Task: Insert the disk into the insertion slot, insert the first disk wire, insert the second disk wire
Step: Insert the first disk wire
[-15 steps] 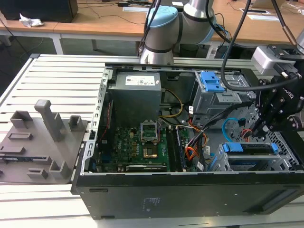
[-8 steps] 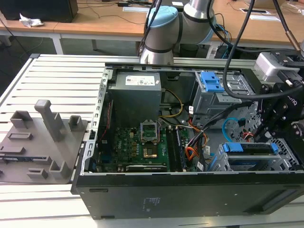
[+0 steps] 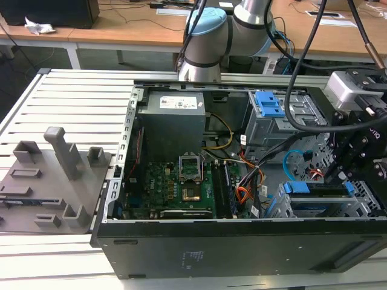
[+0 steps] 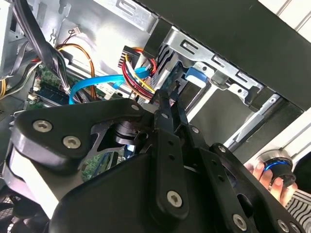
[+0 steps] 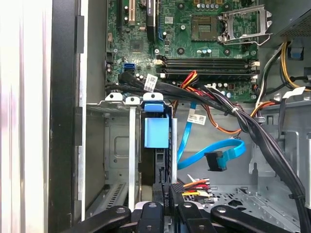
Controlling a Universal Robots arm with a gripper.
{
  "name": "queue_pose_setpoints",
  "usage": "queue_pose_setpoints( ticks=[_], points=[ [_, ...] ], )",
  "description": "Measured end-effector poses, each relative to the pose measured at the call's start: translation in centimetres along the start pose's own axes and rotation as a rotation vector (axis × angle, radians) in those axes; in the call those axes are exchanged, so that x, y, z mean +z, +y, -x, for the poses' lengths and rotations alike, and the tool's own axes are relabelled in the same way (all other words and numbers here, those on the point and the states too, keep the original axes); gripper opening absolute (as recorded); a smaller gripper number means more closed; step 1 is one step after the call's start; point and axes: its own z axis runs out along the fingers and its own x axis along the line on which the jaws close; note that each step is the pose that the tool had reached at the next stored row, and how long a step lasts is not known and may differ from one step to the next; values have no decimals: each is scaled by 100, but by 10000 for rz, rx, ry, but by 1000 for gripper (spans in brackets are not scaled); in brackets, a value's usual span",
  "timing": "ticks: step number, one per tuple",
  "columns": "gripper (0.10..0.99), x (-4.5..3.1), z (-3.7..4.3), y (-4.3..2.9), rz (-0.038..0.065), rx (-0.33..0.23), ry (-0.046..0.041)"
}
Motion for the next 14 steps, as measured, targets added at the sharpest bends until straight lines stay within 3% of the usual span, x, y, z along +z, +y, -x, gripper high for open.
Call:
queue_pose_setpoints(
  ticks=[10, 14],
  points=[
    [180, 46, -6, -43, 1, -1, -27],
    [180, 70, -28, -45, 2, -6, -80]
  ],
)
